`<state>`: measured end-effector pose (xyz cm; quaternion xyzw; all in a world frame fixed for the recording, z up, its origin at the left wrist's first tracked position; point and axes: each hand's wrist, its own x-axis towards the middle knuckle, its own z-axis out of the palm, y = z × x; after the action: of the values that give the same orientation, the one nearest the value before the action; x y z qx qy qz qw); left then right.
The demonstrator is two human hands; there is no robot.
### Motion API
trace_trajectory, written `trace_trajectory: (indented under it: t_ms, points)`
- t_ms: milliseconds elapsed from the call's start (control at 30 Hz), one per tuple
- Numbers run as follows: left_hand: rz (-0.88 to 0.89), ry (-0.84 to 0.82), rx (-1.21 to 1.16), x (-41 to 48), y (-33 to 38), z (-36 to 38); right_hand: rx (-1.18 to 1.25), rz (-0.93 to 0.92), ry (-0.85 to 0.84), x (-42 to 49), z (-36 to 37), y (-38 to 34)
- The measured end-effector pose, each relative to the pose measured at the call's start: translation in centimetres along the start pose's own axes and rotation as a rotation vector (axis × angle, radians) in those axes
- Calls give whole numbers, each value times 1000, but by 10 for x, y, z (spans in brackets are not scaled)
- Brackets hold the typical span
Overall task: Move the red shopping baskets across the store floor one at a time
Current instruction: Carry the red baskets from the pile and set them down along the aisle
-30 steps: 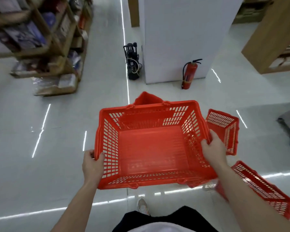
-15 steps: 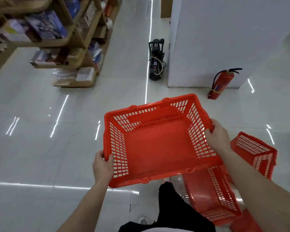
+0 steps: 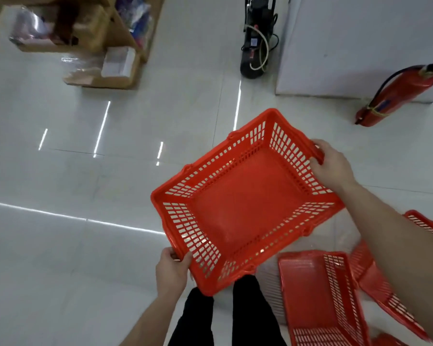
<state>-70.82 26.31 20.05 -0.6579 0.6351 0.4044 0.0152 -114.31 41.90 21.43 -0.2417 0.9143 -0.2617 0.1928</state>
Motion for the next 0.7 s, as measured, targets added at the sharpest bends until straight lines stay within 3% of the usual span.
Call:
trace_trajectory:
  t_ms: [300, 433, 567, 700]
  points:
    - [-123, -262, 70, 35, -28, 64, 13, 73, -168, 54, 67, 46]
    - [-156, -320, 129, 50, -15, 67, -159, 176, -310, 47, 89, 49]
    - [-42, -342, 263, 57, 28, 53, -233, 229, -330, 21, 80, 31]
    - [211, -332, 338, 46, 89, 28, -205, 271, -333, -16, 44, 4]
